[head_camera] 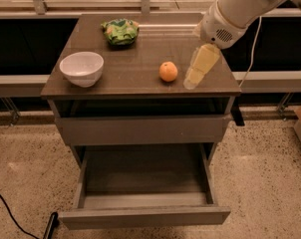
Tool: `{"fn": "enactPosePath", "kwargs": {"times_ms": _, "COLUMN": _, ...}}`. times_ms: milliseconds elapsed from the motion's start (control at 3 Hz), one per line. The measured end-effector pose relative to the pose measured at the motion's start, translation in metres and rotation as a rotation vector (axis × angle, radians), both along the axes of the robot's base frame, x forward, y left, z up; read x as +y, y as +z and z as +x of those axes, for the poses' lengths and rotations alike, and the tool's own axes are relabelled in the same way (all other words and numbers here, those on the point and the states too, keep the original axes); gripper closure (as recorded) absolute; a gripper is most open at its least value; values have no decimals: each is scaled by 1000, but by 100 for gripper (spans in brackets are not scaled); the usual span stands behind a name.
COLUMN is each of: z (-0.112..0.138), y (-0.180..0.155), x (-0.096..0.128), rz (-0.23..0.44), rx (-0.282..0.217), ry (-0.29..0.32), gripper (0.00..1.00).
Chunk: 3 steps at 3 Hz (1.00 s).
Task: Place orange into middle drawer
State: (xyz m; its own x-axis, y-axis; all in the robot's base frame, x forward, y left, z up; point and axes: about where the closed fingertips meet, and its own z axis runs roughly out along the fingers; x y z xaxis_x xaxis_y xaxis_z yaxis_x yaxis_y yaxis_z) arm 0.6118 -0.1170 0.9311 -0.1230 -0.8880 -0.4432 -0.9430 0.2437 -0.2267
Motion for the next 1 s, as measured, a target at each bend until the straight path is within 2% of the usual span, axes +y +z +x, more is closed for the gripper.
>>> {"fn": "enactPosePath", "kwargs": {"times_ms": 333, "z": 46, "y": -32, "x": 18, "rz": 157, "rx": -59, "ry": -34, "gripper": 0}}
{"fn": "enactPosePath", "kwargs": {"times_ms": 667, "z": 75, "y": -66, "x": 36, "rz": 249, "rx": -50, "ry": -38, "gripper": 0}}
{"fn": "enactPosePath", "kwargs": {"times_ms": 1000, "z": 75, "y": -66, "x": 36, "rz": 249, "rx": -50, "ry": -38, "gripper": 0}}
